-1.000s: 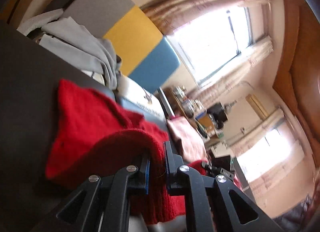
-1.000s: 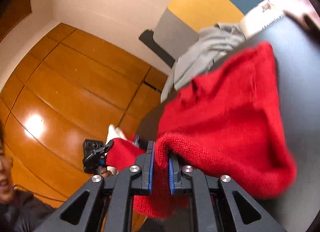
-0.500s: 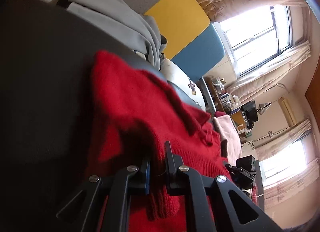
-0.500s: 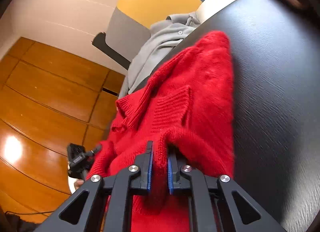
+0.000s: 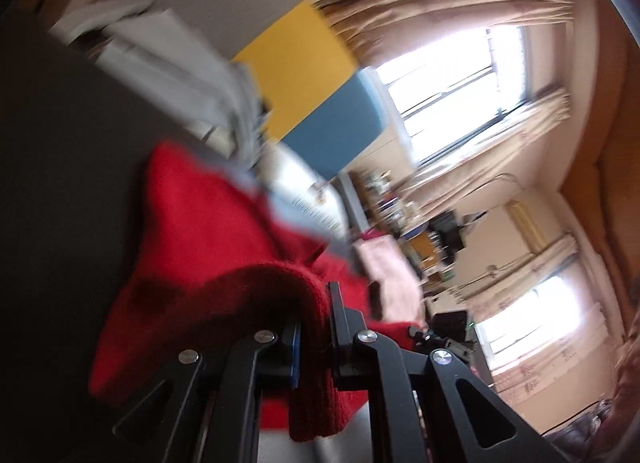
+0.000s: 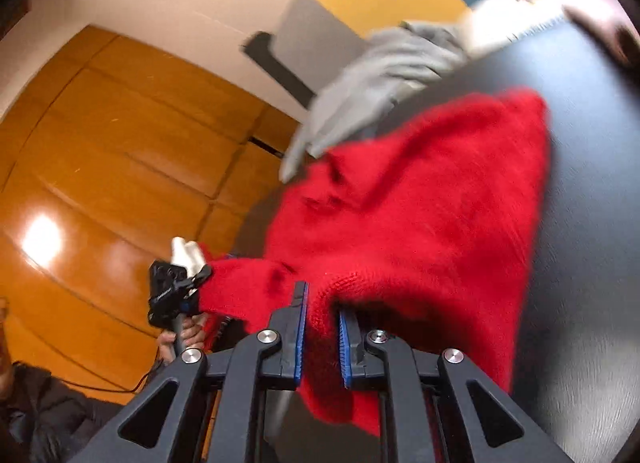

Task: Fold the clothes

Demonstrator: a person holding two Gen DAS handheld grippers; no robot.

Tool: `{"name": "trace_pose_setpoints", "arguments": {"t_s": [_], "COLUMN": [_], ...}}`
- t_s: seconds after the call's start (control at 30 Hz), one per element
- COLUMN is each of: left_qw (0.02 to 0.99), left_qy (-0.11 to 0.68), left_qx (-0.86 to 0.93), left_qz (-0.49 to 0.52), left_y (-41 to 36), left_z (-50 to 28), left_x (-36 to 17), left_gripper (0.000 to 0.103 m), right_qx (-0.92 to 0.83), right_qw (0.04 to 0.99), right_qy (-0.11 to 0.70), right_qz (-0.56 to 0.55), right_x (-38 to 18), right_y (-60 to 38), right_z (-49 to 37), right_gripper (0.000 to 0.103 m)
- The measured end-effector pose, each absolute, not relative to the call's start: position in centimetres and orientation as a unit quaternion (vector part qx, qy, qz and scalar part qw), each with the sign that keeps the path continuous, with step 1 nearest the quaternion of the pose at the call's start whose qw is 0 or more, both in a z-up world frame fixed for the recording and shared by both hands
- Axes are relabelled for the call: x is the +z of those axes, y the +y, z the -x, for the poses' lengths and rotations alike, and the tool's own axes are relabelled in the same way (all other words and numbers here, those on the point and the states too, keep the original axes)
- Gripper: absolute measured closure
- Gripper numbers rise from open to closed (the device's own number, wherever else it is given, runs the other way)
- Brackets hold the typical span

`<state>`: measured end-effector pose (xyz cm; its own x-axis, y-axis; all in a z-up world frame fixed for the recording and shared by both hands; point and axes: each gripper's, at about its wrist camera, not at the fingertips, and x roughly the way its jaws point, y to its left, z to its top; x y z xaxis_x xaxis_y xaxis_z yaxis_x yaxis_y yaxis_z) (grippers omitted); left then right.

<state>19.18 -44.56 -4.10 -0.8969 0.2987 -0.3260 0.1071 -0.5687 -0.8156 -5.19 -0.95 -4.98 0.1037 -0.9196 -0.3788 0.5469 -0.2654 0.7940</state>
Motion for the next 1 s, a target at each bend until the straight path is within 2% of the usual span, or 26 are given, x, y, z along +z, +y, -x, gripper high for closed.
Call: {"name": "trace_pose_setpoints", "arguments": {"t_s": [0.07,0.17,0.23,0.33,0.37,0.43,0.47,0.53,0.57,0.7,0.9,0.93,1.0], "left_qw": [0.066,0.034,0.002,-0.015,-0.021,-0.032,-0.038,-0.048,-0.049,-0.053,-0.064,-0.066,-0.060], "left_qy": [-0.463,-0.472,-0.504,-0.528,-0.535,-0.550,-0.557,-0.570,-0.561,-0.541,-0.518,-0.514,-0.506], "left_qx": [0.863,0.859,0.833,0.817,0.812,0.801,0.795,0.785,0.791,0.799,0.801,0.802,0.806], "left_qz": [0.193,0.194,0.227,0.231,0.232,0.235,0.236,0.238,0.241,0.258,0.293,0.299,0.302], "left_y": [-46.2,-48.7,-50.6,-50.6,-50.6,-50.6,-50.6,-50.6,-50.0,-47.3,-44.4,-44.0,-43.6], "left_z": [-16.6,-12.4,-9.5,-9.6,-9.6,-9.6,-9.6,-9.7,-9.9,-13.1,-19.4,-20.2,-21.2], "left_x": [-2.6,-3.7,-7.1,-10.2,-11.2,-13.2,-14.2,-16.1,-16.1,-16.0,-14.9,-14.5,-13.3], "left_gripper": [0.094,0.094,0.094,0.094,0.094,0.094,0.094,0.094,0.095,0.095,0.095,0.094,0.092], "right_qx": [-0.648,-0.667,-0.660,-0.644,-0.639,-0.629,-0.625,-0.614,-0.616,-0.633,-0.612,-0.610,-0.609], "right_qw": [0.578,0.546,0.516,0.468,0.465,0.461,0.463,0.475,0.480,0.513,0.521,0.518,0.513], "right_qy": [-0.219,-0.273,-0.299,-0.321,-0.334,-0.358,-0.370,-0.385,-0.379,-0.316,-0.303,-0.304,-0.305], "right_qz": [-0.446,-0.426,-0.457,-0.513,-0.514,-0.513,-0.508,-0.499,-0.497,-0.485,-0.513,-0.517,-0.522], "right_x": [-3.7,-3.9,-6.6,-11.2,-12.0,-13.4,-13.5,-13.5,-13.5,-13.3,-13.5,-13.3,-12.7], "right_y": [-1.2,-2.1,-2.8,-3.6,-3.4,-2.8,-2.3,-1.5,-1.3,-1.5,1.5,1.9,2.6], "right_z": [6.4,9.8,12.0,14.4,14.5,14.6,14.6,14.3,13.8,10.4,6.3,6.0,5.4], "right_gripper": [0.089,0.087,0.085,0.072,0.081,0.080,0.078,0.066,0.062,0.063,0.064,0.062,0.050]}}
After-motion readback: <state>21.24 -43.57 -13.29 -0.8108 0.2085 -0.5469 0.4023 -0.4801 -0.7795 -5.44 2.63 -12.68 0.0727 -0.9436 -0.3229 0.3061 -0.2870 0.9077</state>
